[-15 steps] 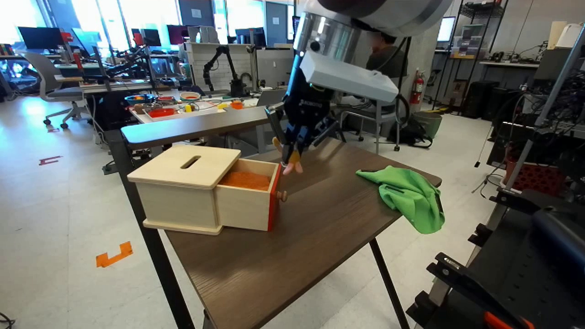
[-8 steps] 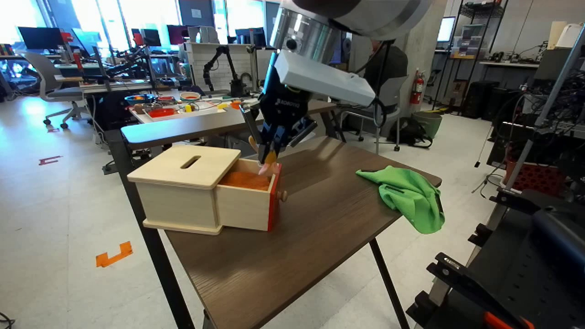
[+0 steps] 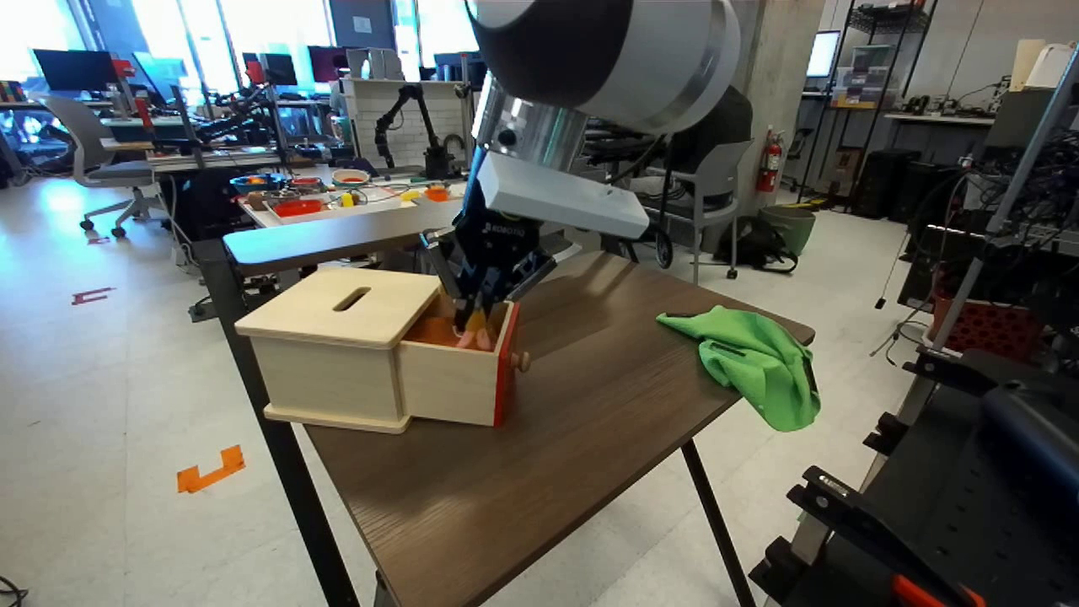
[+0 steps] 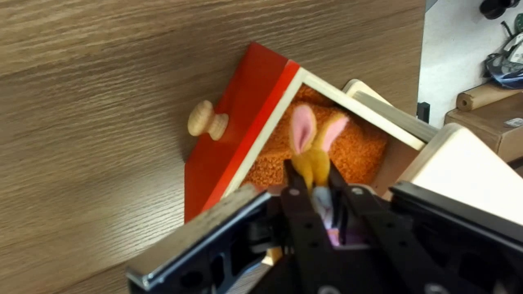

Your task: Pick up the toy from the table and put it in the drawer.

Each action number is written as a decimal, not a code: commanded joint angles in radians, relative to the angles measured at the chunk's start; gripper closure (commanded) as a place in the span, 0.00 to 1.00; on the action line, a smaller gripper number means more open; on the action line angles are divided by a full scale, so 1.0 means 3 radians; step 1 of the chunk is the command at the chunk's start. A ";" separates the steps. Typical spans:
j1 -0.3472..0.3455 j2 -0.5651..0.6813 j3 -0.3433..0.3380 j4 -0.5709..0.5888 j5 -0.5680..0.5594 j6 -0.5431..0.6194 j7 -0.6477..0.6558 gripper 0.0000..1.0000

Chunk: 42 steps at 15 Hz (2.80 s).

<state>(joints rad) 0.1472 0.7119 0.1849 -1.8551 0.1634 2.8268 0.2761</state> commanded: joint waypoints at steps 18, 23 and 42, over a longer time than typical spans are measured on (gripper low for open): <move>0.0003 0.0105 0.0029 0.0156 0.0097 -0.0010 -0.0113 0.31; 0.0013 0.0086 0.0020 0.0135 0.0093 0.0003 -0.0114 0.58; -0.0074 -0.0340 0.0132 -0.0324 0.0159 0.0079 -0.0200 0.00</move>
<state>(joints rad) 0.1449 0.6643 0.1977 -1.8786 0.1664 2.8268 0.2645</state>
